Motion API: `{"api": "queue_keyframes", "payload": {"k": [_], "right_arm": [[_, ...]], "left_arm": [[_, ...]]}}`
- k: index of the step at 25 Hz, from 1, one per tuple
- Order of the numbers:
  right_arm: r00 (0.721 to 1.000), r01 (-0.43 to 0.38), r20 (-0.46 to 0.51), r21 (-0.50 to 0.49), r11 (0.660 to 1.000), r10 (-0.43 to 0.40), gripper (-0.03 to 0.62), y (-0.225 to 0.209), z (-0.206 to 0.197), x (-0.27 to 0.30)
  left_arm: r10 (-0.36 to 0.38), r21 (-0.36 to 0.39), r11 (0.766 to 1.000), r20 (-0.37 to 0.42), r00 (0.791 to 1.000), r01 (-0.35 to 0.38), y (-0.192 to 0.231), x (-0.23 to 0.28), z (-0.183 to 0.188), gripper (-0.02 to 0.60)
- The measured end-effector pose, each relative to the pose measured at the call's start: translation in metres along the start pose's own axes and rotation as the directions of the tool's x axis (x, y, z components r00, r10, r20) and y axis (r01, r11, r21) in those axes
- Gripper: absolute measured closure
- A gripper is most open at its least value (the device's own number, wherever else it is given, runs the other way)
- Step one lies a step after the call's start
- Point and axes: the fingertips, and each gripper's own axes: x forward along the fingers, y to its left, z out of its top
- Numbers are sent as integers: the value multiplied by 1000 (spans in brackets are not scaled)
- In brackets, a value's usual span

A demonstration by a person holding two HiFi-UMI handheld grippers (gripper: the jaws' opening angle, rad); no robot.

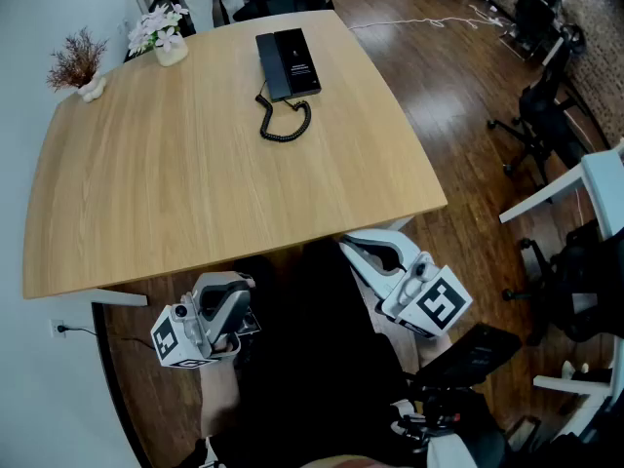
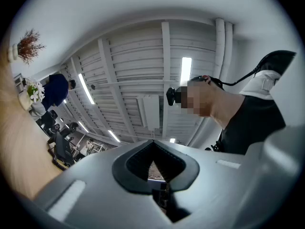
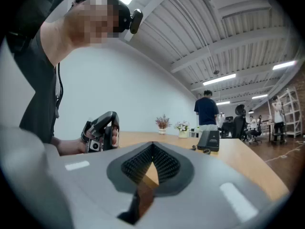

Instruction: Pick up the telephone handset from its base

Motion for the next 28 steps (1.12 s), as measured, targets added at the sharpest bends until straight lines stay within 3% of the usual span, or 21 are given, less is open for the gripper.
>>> {"api": "queue_keyframes", "payload": {"k": [7,16,23,28], "right_arm": [[999,38,-8,-8,999,-38,591,-12,-5,1],[999,43,21,-47,998,-42,591,-42,10,22],[996,74,47,-60,995,-71,591,-75,17,34],[994,100,42,-51,994,-98,591,-102,12,44]], "left_arm": [[-48,-43,998,-16,999,47,13,14,2,578],[-79,24,996,-54,995,81,43,45,16,578],[-106,87,989,-155,982,121,81,77,21,578],[-90,72,992,-186,978,105,123,93,21,578]]}}
